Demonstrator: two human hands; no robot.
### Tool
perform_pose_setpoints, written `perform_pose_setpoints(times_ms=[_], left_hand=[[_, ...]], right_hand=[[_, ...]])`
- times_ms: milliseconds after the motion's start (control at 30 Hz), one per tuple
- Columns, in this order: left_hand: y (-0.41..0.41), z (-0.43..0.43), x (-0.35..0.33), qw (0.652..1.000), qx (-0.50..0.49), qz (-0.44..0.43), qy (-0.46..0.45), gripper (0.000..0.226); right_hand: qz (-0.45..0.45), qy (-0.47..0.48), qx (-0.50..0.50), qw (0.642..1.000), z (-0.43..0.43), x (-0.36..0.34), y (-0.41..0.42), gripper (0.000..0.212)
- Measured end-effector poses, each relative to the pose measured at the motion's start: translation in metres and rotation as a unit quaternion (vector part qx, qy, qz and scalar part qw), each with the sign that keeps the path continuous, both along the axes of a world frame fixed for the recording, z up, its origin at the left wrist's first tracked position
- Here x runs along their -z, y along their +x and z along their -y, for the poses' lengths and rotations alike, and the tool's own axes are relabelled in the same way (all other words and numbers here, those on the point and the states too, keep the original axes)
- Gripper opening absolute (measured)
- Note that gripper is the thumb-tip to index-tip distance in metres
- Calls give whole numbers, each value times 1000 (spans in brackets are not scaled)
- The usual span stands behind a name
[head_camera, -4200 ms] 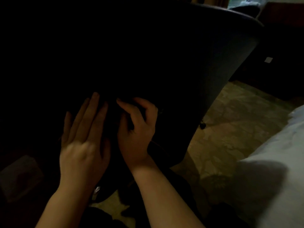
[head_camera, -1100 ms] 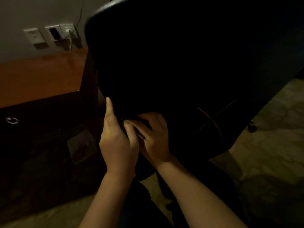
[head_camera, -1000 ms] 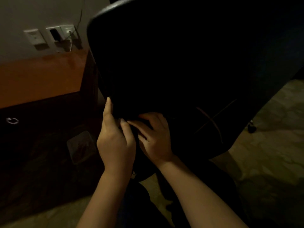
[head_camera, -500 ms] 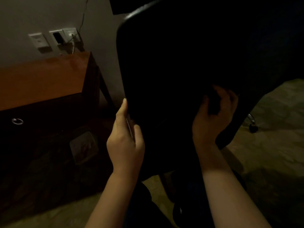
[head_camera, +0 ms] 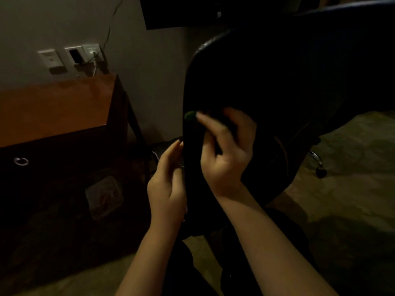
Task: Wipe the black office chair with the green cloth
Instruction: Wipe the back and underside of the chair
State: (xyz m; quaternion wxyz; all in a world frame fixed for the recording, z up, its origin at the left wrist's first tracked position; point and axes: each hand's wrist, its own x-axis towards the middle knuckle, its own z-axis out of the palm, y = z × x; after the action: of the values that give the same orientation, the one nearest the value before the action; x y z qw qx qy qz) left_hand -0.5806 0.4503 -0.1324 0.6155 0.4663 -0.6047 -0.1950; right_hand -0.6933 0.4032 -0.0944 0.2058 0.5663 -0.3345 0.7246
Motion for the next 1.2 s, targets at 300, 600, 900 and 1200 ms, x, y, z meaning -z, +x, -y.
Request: perform_pose_setpoints(times_ms=[300,600,900,1200], left_hand=[[9,0,-6,990,58,-118,56,37],[16,1,-4,996,46,-61,43,35],[24,8,-15,996,45,-46,63,34],[30,10,-37,997,49,-17,62,32]], right_hand=[[-154,145,3,977,-3,117,21,10],[-193,215,4,957,-13,118,21,17],[-178,107,53,977,-6,35,8,26],[-107,50,118,986,-19,-48,24,25]])
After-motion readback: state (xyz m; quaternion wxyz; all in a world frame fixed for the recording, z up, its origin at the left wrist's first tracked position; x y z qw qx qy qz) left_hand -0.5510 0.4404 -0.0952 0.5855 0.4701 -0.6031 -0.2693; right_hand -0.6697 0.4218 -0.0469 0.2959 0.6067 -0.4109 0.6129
